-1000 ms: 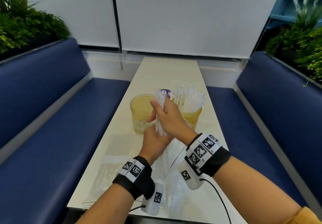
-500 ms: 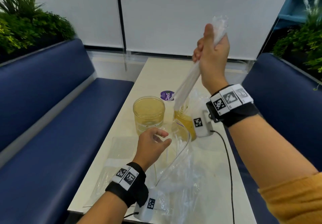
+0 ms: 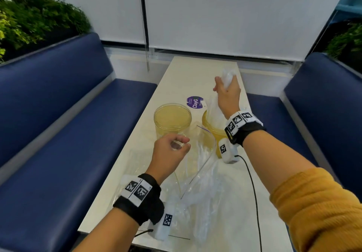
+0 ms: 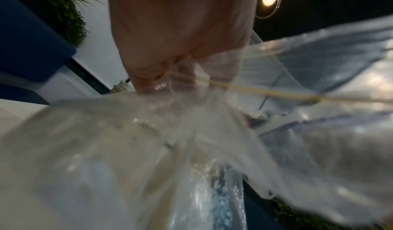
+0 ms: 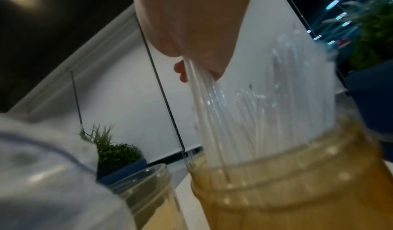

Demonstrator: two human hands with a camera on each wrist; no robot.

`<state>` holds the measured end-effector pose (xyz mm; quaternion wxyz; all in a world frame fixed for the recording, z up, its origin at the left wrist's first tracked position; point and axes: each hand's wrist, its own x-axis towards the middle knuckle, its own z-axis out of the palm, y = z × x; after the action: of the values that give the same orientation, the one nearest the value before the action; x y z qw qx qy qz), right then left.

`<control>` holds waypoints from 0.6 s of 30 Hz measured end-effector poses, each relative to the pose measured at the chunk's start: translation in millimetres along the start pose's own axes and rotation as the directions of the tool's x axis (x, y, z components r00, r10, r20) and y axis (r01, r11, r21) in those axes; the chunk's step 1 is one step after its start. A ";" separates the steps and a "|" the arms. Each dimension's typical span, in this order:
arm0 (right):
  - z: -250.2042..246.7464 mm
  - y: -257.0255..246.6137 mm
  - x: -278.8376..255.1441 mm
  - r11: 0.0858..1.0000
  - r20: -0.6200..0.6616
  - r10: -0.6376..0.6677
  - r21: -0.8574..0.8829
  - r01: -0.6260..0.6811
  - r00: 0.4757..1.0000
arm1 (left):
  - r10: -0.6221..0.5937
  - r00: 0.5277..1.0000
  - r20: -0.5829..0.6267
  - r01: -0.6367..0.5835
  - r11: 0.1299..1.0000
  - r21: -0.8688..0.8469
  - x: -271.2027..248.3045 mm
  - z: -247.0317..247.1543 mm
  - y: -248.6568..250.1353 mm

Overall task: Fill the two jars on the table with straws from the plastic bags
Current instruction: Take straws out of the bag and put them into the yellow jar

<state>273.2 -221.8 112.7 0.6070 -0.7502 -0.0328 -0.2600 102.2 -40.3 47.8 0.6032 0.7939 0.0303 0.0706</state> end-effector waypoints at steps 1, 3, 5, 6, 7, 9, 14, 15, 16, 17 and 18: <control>-0.1 7.8 -2.7 0.999 -0.010 0.022 -0.034 -0.023 1.000 | 0.001 1.000 0.000 -0.001 1.000 -0.005 0.7 -0.6 0.0; -1.2 16.2 -6.4 0.994 -0.070 0.024 -0.107 -0.032 0.997 | 0.004 1.000 0.003 -0.004 1.000 -0.014 1.3 -1.4 0.3; -4.4 13.3 -8.5 0.992 -0.126 -0.038 -0.122 0.022 0.991 | 0.010 1.000 0.009 -0.010 1.000 -0.017 1.5 -1.7 1.4; -6.6 9.9 -9.3 0.994 -0.131 -0.077 -0.088 0.066 0.988 | 0.013 1.000 0.011 -0.013 1.000 -0.018 1.4 -1.9 2.2; -9.3 6.9 -9.8 0.993 -0.122 -0.114 -0.034 0.111 0.986 | 0.016 1.000 0.014 -0.016 1.000 -0.020 1.5 -1.9 3.3; -14.3 2.9 -10.7 0.982 -0.087 -0.185 -0.058 0.181 0.979 | 0.023 1.000 0.020 -0.023 0.999 -0.024 1.7 -1.7 5.9; -23.5 12.1 -11.9 0.851 0.101 -0.175 -0.485 0.202 0.979 | 0.043 0.998 0.041 -0.042 0.999 -0.032 -0.1 2.1 14.4; -24.9 14.2 -14.1 0.833 0.117 -0.162 -0.517 0.199 0.980 | 0.047 0.998 0.044 -0.046 0.998 -0.034 -0.1 2.8 15.6; -26.6 13.2 -16.0 0.819 0.115 -0.172 -0.534 0.207 0.978 | 0.052 0.998 0.046 -0.051 0.998 -0.034 -0.2 3.4 16.6; -28.5 11.1 -16.8 0.809 0.101 -0.216 -0.538 0.236 0.971 | 0.057 0.997 0.047 -0.055 0.998 -0.033 -0.1 3.9 17.2; -30.4 7.0 -17.8 0.795 0.094 -0.272 -0.539 0.279 0.958 | 0.061 0.997 0.048 -0.059 0.998 -0.033 -0.4 4.0 17.7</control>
<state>249.8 -247.1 102.7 0.3228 -0.8807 -0.0694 -0.3397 101.7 -48.9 63.8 0.6137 0.7865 -0.0095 0.0694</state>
